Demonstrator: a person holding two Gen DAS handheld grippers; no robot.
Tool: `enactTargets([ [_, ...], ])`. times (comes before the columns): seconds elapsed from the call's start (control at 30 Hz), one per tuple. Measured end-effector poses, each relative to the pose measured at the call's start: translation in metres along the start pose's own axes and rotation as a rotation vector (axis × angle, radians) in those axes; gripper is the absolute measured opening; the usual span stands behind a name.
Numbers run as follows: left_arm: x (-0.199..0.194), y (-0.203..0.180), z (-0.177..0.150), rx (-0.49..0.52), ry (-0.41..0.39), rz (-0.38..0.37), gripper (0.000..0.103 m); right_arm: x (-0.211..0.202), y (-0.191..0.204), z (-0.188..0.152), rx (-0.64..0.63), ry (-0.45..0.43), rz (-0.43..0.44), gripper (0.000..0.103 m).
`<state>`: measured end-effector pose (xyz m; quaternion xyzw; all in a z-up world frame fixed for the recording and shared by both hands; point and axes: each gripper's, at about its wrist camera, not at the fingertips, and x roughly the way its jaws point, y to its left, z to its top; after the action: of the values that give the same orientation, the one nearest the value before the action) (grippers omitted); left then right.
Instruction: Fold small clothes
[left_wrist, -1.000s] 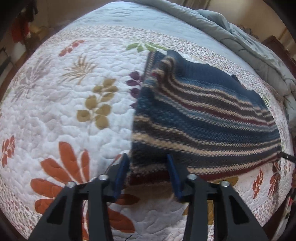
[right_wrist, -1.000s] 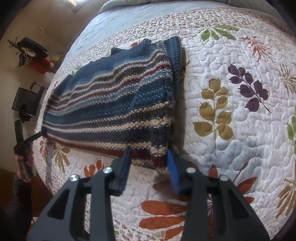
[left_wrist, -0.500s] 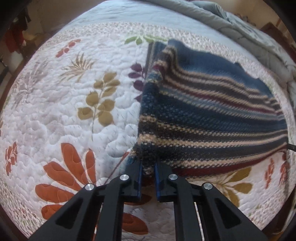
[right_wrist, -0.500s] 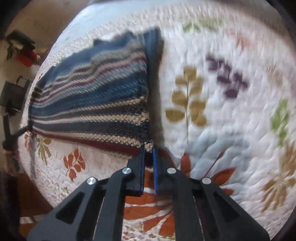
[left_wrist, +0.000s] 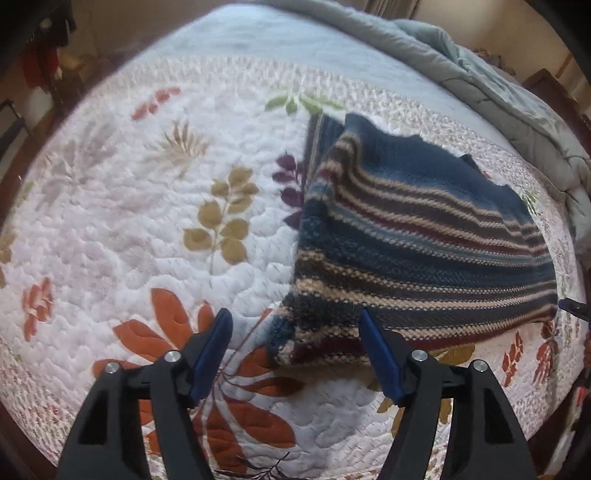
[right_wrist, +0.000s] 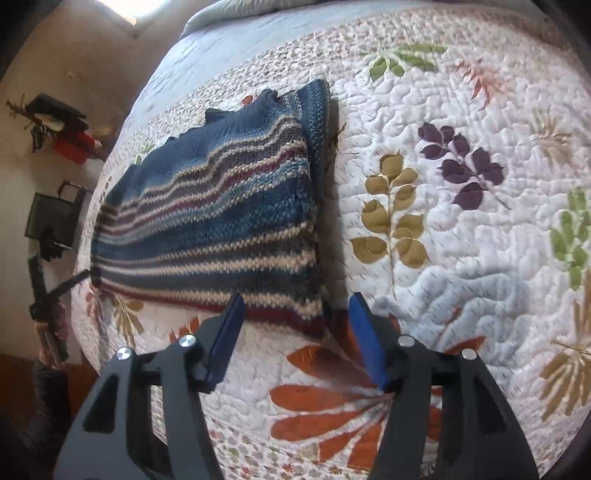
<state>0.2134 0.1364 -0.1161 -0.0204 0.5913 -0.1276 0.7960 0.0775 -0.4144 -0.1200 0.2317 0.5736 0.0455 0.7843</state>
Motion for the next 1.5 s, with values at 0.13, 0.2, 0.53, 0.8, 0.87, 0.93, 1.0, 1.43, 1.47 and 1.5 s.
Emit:
enactTargets([
  [0.13,0.025,0.004,0.004,-0.025,0.049,-0.05,0.071,0.024,-0.006,0.01,0.048,0.051,0.061,0.061],
  [0.2,0.036,0.004,0.008,-0.051,0.062,-0.08,0.072,0.04,-0.006,0.014,0.053,0.083,0.075,0.061],
  [0.53,0.05,-0.017,0.013,-0.045,0.115,-0.149,0.04,0.062,0.01,0.015,0.002,0.101,0.107,0.025],
  [0.8,0.023,-0.021,0.01,-0.096,0.077,-0.148,0.016,0.029,0.027,0.01,-0.037,0.023,0.148,0.019],
  [0.87,0.011,-0.028,0.006,-0.078,0.071,-0.164,0.016,0.022,0.03,0.013,-0.045,0.017,0.147,0.018],
  [0.93,0.007,-0.032,0.002,-0.069,0.081,-0.181,0.016,0.013,0.03,0.016,-0.059,0.016,0.135,0.018],
  [1.0,0.002,-0.039,-0.006,-0.064,0.092,-0.204,0.016,0.006,0.031,0.02,-0.067,0.014,0.12,0.018],
  [1.43,-0.017,-0.087,-0.094,0.003,0.144,-0.278,0.016,-0.012,0.017,0.039,-0.005,0.044,0.065,0.018],
  [1.47,-0.018,-0.09,-0.098,0.013,0.147,-0.279,0.016,-0.011,0.019,0.038,-0.003,0.046,0.063,0.018],
  [1.5,-0.019,-0.09,-0.103,0.022,0.151,-0.28,0.016,-0.01,0.019,0.033,0.0,0.048,0.059,0.018],
])
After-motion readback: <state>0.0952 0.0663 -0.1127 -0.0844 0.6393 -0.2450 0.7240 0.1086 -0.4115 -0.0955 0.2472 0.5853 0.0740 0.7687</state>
